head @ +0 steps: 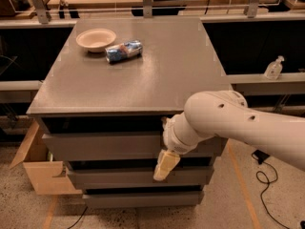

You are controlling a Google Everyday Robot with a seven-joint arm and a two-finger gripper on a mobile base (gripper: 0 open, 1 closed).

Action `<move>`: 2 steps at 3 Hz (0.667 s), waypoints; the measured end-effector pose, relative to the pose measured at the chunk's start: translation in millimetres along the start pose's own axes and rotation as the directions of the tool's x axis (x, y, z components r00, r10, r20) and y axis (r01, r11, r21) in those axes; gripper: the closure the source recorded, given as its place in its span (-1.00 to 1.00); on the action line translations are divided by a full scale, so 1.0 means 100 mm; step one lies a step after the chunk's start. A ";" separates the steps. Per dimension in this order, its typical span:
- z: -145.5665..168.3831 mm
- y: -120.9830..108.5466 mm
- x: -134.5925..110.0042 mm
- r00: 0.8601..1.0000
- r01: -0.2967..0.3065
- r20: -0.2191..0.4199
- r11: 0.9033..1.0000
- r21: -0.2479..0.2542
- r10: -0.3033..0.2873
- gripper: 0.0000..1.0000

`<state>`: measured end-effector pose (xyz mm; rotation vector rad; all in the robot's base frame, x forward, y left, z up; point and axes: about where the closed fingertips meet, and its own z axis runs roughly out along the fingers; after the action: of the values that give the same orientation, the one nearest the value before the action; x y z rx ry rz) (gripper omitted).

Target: Open top drawer

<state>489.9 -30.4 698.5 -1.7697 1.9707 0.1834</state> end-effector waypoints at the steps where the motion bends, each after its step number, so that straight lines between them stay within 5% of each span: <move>1: -0.09 -0.10 0.14 0.999 0.005 -0.032 1.000 0.024 -0.004 -1.00; 2: -0.24 -0.16 0.35 0.997 -0.014 -0.073 0.999 0.050 0.017 -1.00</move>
Offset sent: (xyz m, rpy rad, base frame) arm 0.0089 -0.0768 0.0125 -0.1097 -0.0316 -0.0994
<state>497.3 -74.4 707.4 -1.7537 2.0231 0.0751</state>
